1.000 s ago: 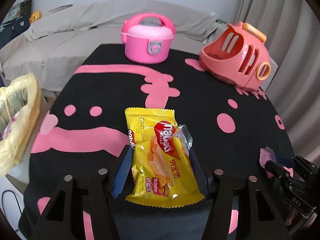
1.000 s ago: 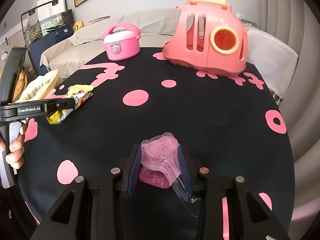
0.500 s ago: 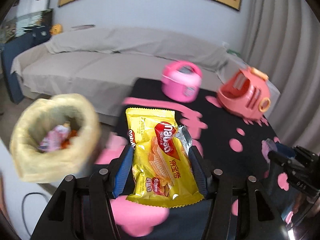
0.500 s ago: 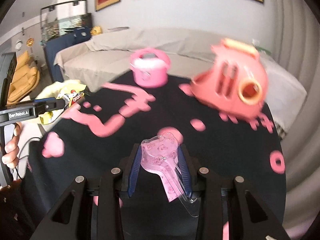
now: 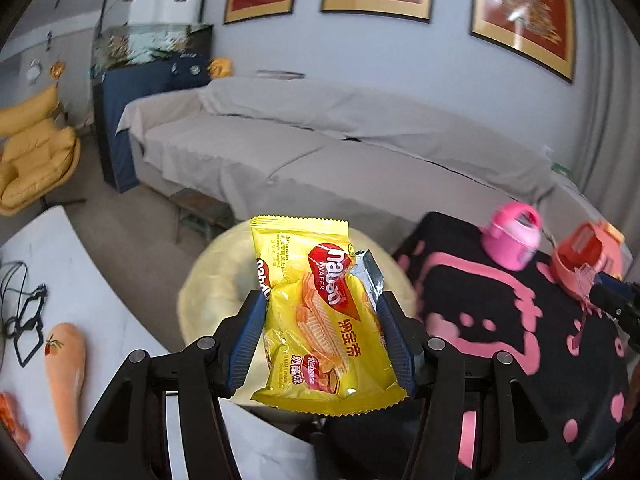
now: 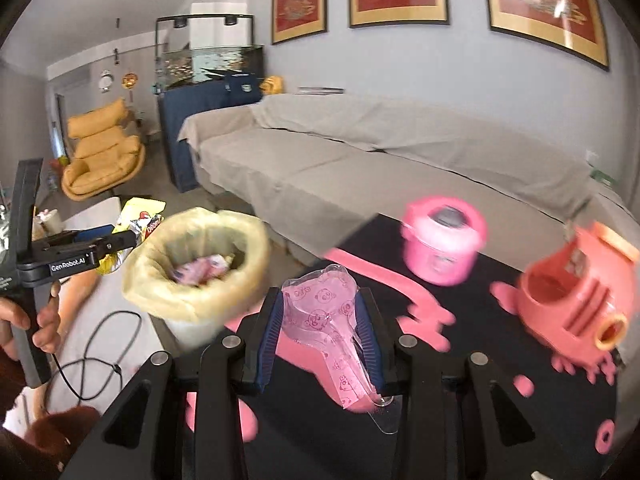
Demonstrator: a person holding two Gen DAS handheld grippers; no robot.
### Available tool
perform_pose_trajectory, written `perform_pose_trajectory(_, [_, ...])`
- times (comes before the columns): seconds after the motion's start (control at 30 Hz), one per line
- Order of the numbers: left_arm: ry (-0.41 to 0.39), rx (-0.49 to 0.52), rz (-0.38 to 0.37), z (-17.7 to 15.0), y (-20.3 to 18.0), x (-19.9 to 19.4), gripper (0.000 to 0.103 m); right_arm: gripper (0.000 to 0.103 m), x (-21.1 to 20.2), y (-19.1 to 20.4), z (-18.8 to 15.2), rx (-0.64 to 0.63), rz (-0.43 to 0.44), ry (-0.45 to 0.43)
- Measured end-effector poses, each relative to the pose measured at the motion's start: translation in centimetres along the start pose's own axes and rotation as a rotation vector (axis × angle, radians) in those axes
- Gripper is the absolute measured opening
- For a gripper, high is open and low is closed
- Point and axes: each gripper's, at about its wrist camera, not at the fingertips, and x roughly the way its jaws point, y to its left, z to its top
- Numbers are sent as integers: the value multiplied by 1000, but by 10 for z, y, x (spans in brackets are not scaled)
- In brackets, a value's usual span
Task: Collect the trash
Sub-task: 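Carry the yellow bag and pink toy over the yellow bin with both tools, then open both tools over the bin to drop the yellow bag and pink toy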
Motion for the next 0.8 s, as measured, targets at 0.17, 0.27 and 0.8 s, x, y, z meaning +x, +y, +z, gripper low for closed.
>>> perform_pose_trajectory(0.17, [39, -74, -54, 12, 43, 33, 58, 34, 34, 22, 18, -15, 37, 17])
perform_pose_trajectory(0.27, [69, -96, -103, 18, 54, 59, 65, 34, 51, 29, 23, -26, 46, 36])
perform_pose_trajectory(0.8, [72, -198, -5, 24, 94, 72, 92, 34, 156, 84, 53, -59, 160, 126])
